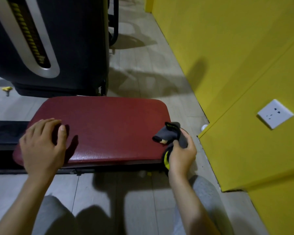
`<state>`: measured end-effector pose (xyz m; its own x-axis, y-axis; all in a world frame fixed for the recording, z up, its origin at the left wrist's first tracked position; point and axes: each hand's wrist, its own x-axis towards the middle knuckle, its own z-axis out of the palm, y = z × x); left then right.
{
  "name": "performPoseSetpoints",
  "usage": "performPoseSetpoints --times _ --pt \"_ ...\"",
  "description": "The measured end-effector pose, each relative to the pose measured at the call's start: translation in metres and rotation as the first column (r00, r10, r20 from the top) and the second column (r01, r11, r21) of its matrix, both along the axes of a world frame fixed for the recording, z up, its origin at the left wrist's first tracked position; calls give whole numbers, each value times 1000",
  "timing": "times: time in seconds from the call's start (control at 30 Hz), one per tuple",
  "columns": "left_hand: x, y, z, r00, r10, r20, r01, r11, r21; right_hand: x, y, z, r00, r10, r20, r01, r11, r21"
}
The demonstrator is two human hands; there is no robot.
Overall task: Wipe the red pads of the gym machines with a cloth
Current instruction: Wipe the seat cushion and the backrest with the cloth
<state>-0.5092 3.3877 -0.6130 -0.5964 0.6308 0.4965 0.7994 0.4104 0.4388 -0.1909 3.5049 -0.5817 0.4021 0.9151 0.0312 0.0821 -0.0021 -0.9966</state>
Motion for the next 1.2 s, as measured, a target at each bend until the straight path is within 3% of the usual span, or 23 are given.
performPoseSetpoints --times 0.1,0.2,0.5,0.77,0.97,1.2 --pt "7 1 6 1000 12 25 -12 1000 12 1 61 12 954 201 221 -177 976 -125" --pt "9 -1 9 999 18 31 -18 1000 17 -7 104 19 900 312 303 -252 942 -221" --pt "5 -1 7 1000 -2 26 2 1000 -23 39 41 -2 779 363 511 -339 930 -144" --pt "8 1 4 999 13 -45 -13 1000 -10 -32 158 11 786 279 551 -226 960 -164" --pt "8 1 5 996 54 -67 -54 999 4 -69 216 22 623 514 590 -416 856 -306" --pt "8 2 7 998 62 -34 -63 998 -19 -50 210 18 423 494 759 -376 858 -349"
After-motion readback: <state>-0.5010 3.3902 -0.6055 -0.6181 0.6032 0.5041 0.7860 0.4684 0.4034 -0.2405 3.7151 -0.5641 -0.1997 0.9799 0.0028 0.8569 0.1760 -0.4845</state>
